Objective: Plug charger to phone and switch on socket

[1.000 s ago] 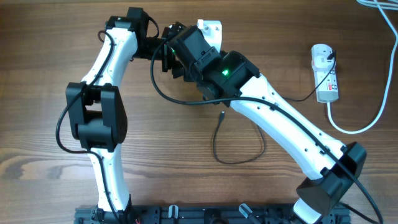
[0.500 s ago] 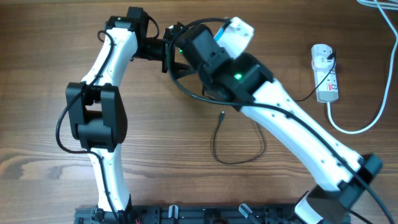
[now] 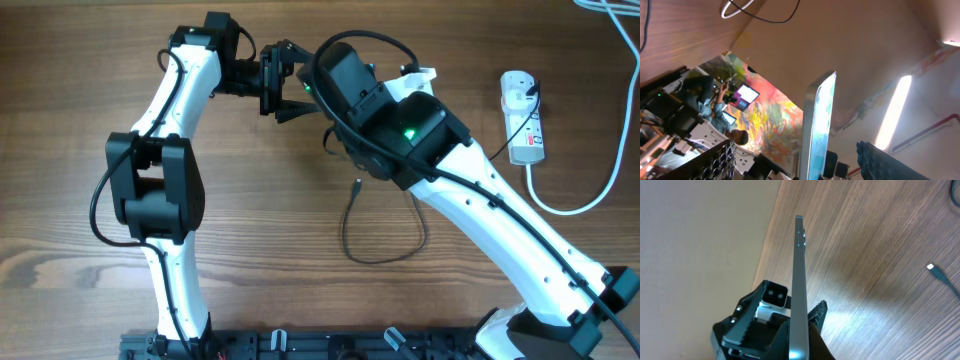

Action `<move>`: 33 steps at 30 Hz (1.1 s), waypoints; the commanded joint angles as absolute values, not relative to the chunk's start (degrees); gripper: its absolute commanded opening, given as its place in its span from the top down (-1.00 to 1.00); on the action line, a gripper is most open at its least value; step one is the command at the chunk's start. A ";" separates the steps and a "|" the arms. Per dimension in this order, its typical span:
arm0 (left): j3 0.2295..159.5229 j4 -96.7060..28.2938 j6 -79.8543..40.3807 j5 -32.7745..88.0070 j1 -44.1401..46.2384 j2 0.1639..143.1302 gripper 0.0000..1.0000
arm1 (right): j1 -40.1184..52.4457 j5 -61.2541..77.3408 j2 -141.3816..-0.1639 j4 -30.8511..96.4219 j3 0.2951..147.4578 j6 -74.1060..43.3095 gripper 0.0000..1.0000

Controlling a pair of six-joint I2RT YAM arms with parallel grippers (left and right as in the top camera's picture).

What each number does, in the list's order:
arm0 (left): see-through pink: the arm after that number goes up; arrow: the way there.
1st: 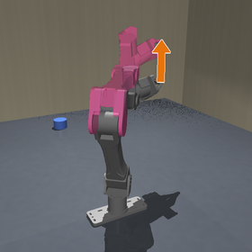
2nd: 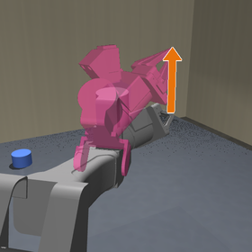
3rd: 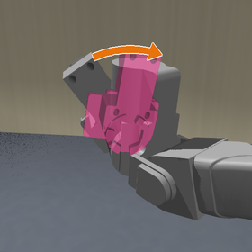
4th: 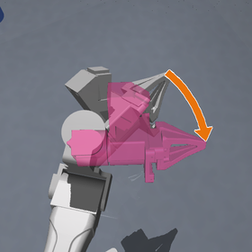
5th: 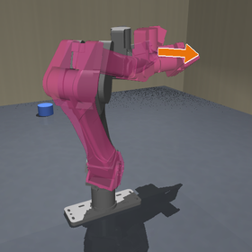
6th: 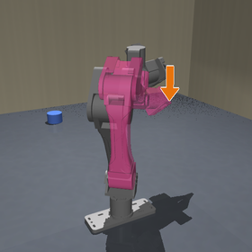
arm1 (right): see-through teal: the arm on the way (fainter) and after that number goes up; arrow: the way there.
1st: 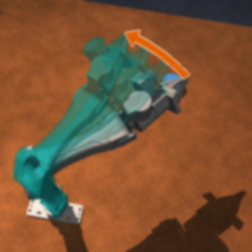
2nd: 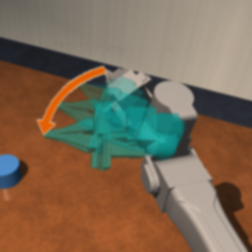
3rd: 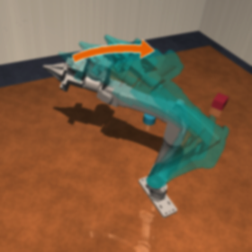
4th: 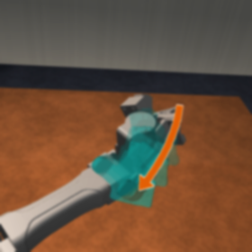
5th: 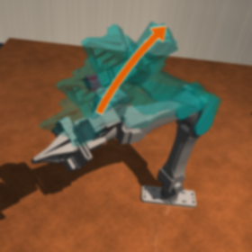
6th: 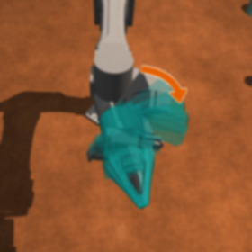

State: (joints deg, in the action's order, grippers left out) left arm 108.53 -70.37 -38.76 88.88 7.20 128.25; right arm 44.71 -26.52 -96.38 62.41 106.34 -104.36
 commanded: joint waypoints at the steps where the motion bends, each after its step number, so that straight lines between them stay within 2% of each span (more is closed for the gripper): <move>1: 108.44 -71.85 -41.28 90.39 7.03 126.30 -0.64 | 44.93 -23.35 -97.62 61.36 107.18 -108.95 0.91; 6: 108.44 -72.07 -41.23 90.39 7.01 126.30 -0.68 | 44.93 -20.75 -99.07 60.34 107.13 -111.44 0.91; 11: 108.44 -75.29 -41.23 90.39 7.01 126.30 -0.60 | 44.93 -19.14 -99.24 61.01 106.32 -117.10 0.91; 14: 108.42 -75.99 -41.21 90.39 7.01 126.30 -0.41 | 44.93 -18.94 -99.35 59.48 104.40 -118.65 0.91; 16: 108.42 -75.96 -41.23 90.39 7.01 126.30 -0.36 | 44.93 -18.94 -99.55 58.76 104.12 -118.67 0.91; 23: 108.44 -75.96 -41.21 90.37 7.01 126.30 0.16 | 44.93 -18.94 -99.66 57.04 104.12 -118.67 0.91; 25: 108.44 -75.96 -41.21 90.37 7.01 126.30 0.24 | 44.93 -18.94 -99.66 56.73 104.12 -118.69 0.91; 27: 108.42 -75.96 -41.21 90.37 7.01 126.30 0.25 | 44.93 -18.94 -99.66 55.99 104.12 -118.67 0.80; 29: 108.44 -75.96 -41.23 90.37 7.01 126.30 0.29 | 44.93 -18.90 -99.66 55.44 104.12 -118.67 0.79; 30: 108.42 -75.99 -41.23 90.37 7.01 126.30 0.37 | 44.93 -18.74 -99.66 55.31 104.12 -118.67 0.80; 33: 108.44 -75.99 -41.23 90.37 7.01 126.30 0.37 | 44.93 -18.72 -99.66 55.31 104.12 -118.67 0.81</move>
